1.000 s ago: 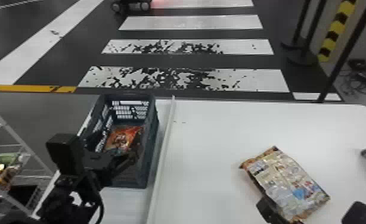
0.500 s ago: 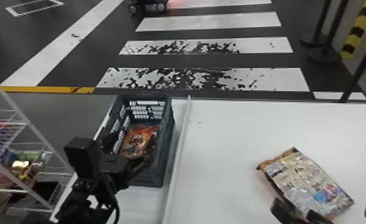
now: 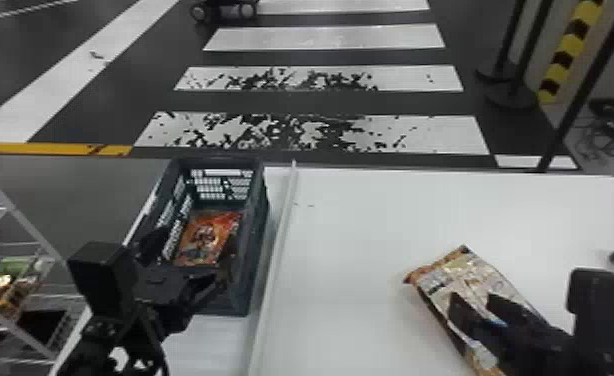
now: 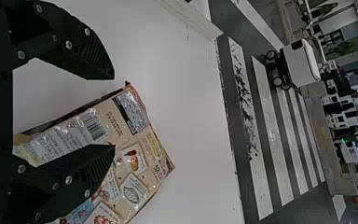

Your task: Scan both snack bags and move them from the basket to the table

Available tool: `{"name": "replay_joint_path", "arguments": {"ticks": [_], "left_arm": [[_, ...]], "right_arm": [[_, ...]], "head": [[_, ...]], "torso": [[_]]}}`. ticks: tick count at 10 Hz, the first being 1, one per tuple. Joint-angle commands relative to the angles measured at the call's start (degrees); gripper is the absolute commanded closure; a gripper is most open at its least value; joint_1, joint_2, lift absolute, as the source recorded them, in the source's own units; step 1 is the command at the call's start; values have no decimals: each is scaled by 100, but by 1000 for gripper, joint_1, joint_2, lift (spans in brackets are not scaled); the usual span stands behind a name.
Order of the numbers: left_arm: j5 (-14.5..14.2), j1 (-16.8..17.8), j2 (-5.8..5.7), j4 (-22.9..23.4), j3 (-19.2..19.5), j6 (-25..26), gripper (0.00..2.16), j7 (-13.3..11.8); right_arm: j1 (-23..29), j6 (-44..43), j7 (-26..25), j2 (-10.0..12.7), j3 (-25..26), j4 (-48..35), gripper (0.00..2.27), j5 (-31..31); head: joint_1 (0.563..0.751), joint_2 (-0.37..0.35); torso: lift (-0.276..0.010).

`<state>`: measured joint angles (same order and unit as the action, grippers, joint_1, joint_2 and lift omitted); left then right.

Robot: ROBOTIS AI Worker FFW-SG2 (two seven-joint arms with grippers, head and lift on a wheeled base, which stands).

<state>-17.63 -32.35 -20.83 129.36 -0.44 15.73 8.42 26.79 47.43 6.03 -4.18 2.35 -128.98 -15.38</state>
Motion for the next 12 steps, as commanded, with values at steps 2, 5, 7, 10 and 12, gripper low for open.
{"name": "replay_joint_path", "arguments": {"ticks": [2,5,7,10,12], "left_arm": [[154,-158,35,169,-9,41,26,10],[251,-255,53,231,-26,111,26,28],[286,-281,62,222,-26,111,26,46],[286,-246,62,169,-26,93,26,37],[278,-184,53,107,-26,111,26,19]], "right_arm": [[-385,-897,-23,-74,-235,488,2246,695],[-772,-1793,-58,-259,-323,1358,2246,1081],[-913,-1917,-58,-382,-306,1851,2246,1073],[-1027,-2057,-58,-487,-191,2246,2246,1116],[-1036,-2145,-129,-505,-33,2396,2246,1169]], "head": [[695,81],[695,49],[695,33],[695,8],[695,-8]], "torso": [[-98],[-98],[-98],[-98],[-98]]}}
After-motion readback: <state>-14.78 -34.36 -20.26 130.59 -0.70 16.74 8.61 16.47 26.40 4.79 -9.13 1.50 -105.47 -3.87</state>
